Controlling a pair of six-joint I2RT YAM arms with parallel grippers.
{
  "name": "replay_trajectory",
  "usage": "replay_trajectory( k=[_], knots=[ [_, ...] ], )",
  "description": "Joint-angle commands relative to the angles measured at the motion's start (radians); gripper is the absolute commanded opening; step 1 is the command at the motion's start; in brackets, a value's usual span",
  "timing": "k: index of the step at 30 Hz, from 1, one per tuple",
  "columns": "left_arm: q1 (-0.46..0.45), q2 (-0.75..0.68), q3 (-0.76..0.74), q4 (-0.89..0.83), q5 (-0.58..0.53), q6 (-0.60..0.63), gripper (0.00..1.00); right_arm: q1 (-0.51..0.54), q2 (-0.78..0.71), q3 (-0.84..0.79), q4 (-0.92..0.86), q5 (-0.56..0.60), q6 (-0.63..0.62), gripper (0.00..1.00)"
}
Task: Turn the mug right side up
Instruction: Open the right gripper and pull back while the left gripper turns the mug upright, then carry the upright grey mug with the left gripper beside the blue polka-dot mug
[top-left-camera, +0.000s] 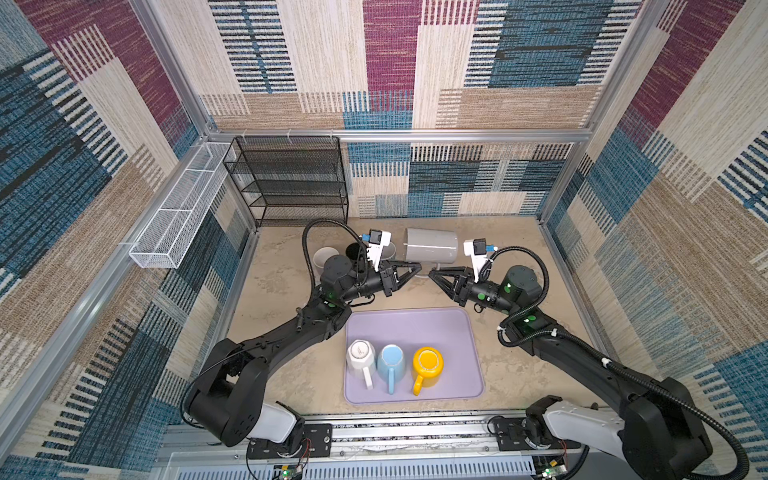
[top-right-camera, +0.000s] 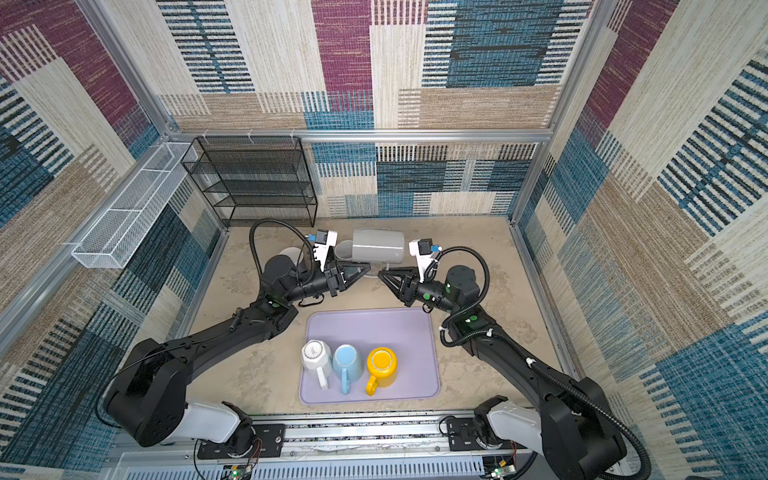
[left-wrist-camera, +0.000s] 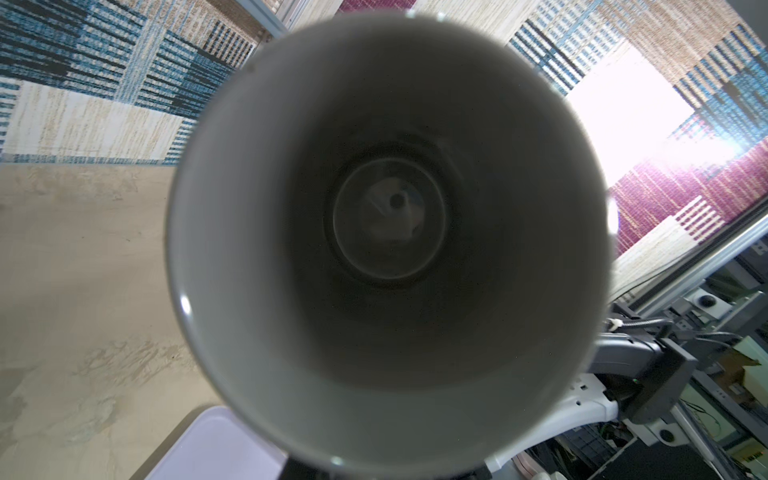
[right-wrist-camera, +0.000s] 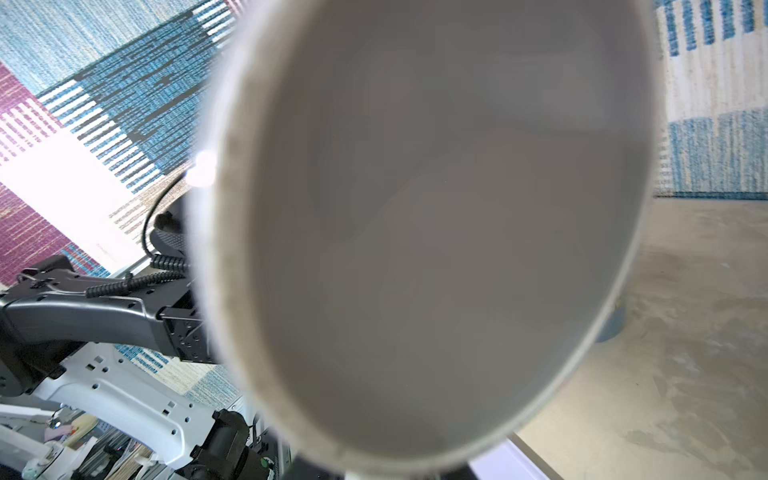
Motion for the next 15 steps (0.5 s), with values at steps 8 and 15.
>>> replay_trajectory(
  k=[8,15],
  knots=[
    [0.001,-0.049,0.030,-0.289,-0.232,0.183,0.00,-0.008,-0.034,-0.008,-0.119,0.107,-0.048,0.21],
    [-0.022,-0.052,0.078,-0.465,-0.376,0.246,0.00,-0.015,-0.037,0.004,-0.166,0.170,-0.047,0.15]
  ],
)
